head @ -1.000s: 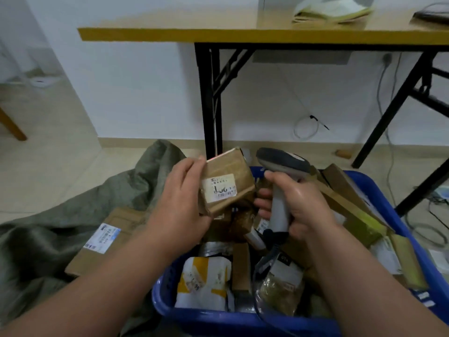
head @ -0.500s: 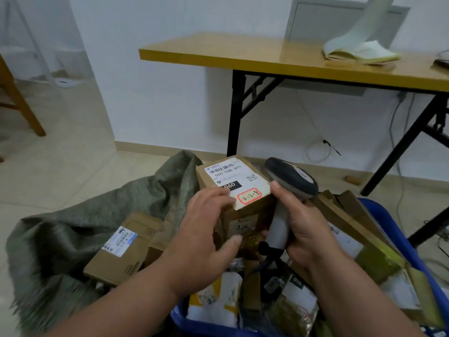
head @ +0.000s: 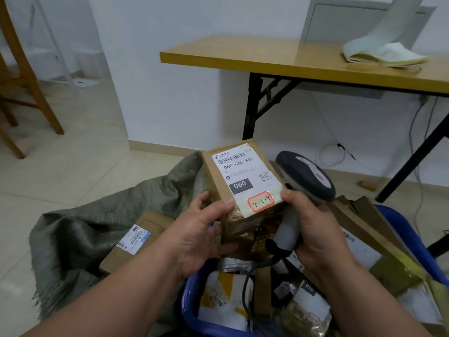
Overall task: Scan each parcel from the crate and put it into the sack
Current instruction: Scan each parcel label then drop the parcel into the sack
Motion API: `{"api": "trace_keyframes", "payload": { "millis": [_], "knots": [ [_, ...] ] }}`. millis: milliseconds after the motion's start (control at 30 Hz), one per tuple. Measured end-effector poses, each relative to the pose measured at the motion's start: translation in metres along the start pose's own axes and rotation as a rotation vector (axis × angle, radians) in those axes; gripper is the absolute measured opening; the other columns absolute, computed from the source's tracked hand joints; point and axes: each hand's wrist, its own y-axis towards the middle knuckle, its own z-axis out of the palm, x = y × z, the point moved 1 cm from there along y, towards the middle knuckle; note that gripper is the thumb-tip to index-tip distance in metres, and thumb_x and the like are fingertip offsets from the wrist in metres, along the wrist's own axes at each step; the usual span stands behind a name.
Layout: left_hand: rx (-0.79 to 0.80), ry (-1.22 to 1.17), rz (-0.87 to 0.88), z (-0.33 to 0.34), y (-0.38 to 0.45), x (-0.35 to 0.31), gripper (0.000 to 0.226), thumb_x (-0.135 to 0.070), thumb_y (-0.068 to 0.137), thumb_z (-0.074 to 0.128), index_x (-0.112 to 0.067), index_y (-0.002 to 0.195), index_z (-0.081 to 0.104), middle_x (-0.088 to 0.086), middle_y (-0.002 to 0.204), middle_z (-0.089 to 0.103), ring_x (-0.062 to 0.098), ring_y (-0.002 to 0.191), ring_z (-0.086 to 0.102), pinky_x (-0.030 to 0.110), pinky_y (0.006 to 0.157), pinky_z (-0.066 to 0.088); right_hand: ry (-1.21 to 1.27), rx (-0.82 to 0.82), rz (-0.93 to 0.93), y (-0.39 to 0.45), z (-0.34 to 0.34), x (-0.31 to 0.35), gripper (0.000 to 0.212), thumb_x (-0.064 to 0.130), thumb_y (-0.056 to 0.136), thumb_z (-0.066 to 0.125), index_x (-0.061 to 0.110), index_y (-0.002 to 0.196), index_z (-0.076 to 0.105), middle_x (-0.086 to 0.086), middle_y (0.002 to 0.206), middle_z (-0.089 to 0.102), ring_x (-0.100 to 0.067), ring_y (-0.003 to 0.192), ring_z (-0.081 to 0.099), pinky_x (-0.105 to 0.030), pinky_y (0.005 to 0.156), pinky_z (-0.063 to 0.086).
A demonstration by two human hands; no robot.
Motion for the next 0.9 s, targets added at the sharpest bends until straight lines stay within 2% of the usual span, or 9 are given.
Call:
{"api": "trace_keyframes", "payload": {
  "millis": [67,133,200,267,333,400,467,667,900],
  "knots": [
    [-0.017,0.013,0.031,-0.006,0.002,0.000,0.087,-0.018,0.062,0.078,-0.030,0.139,0.041,0.007,0.112,0.074,0.028,0.103,0.070,0.052,0.079,0.058,-0.060,-0.015,-0.024,-0.004,0.000,0.000,0.041,0.028,0.059,0.080,0.015,0.097,0.074,-0.006,0.092,0.078,-0.020,0.083,0.075,-0.029,0.056,0.058],
    [-0.057,0.038,0.085,-0.012,0.003,-0.002,0.096,-0.014,0.057,0.079,-0.029,0.142,0.037,0.006,0.114,0.073,0.024,0.100,0.071,0.046,0.075,0.058,-0.200,-0.080,-0.049,-0.005,-0.004,0.001,0.044,0.031,0.059,0.084,0.019,0.100,0.071,-0.001,0.087,0.078,-0.016,0.077,0.075,-0.028,0.055,0.056],
    [-0.094,0.058,0.130,-0.017,0.004,-0.004,0.106,-0.009,0.053,0.081,-0.028,0.146,0.034,0.006,0.115,0.072,0.025,0.098,0.072,0.042,0.074,0.059,-0.302,-0.090,-0.048,-0.007,-0.009,0.004,0.032,0.029,0.069,0.084,0.018,0.096,0.070,-0.002,0.078,0.076,-0.020,0.070,0.073,-0.031,0.055,0.054],
    [-0.107,0.058,0.154,-0.022,0.005,-0.004,0.105,-0.004,0.054,0.081,-0.025,0.147,0.035,0.007,0.113,0.073,0.025,0.097,0.073,0.035,0.069,0.060,-0.325,-0.003,-0.046,-0.012,-0.010,0.008,0.016,0.026,0.074,0.082,0.017,0.083,0.072,-0.005,0.069,0.071,-0.021,0.061,0.068,-0.032,0.052,0.053],
    [-0.125,0.075,0.163,-0.027,0.008,-0.003,0.095,0.003,0.061,0.080,-0.021,0.144,0.040,0.007,0.112,0.073,0.025,0.095,0.073,0.031,0.067,0.059,-0.328,0.109,-0.053,-0.019,-0.007,0.011,0.011,0.025,0.072,0.084,0.021,0.072,0.073,-0.007,0.065,0.066,-0.021,0.055,0.064,-0.032,0.049,0.052],
    [-0.145,0.096,0.168,-0.033,0.009,-0.003,0.085,0.008,0.070,0.076,-0.019,0.143,0.042,0.007,0.111,0.073,0.026,0.095,0.073,0.031,0.069,0.059,-0.321,0.201,-0.054,-0.024,-0.001,0.013,0.009,0.024,0.069,0.081,0.022,0.070,0.073,-0.009,0.063,0.063,-0.022,0.052,0.061,-0.032,0.048,0.050],
    [-0.167,0.104,0.173,-0.037,0.010,-0.003,0.085,0.009,0.071,0.076,-0.019,0.143,0.041,0.004,0.111,0.074,0.025,0.095,0.073,0.033,0.070,0.060,-0.319,0.243,-0.045,-0.027,0.003,0.012,0.009,0.022,0.069,0.078,0.017,0.072,0.071,-0.011,0.061,0.061,-0.023,0.050,0.060,-0.032,0.048,0.050],
    [-0.202,0.151,0.200,-0.045,0.009,-0.005,0.082,0.010,0.070,0.076,-0.020,0.139,0.045,0.001,0.112,0.073,0.024,0.097,0.072,0.039,0.083,0.058,-0.313,0.282,-0.015,-0.027,0.012,0.010,0.007,0.020,0.069,0.073,0.020,0.063,0.068,-0.010,0.060,0.058,-0.021,0.048,0.057,-0.032,0.048,0.048],
    [-0.224,0.180,0.196,-0.047,0.009,-0.007,0.092,0.008,0.069,0.078,-0.022,0.146,0.038,0.004,0.117,0.071,0.024,0.097,0.072,0.045,0.089,0.057,-0.375,0.268,0.019,-0.026,0.013,0.009,0.016,0.021,0.072,0.073,0.009,0.071,0.063,-0.009,0.057,0.057,-0.020,0.048,0.055,-0.031,0.047,0.048]
  ]
}}
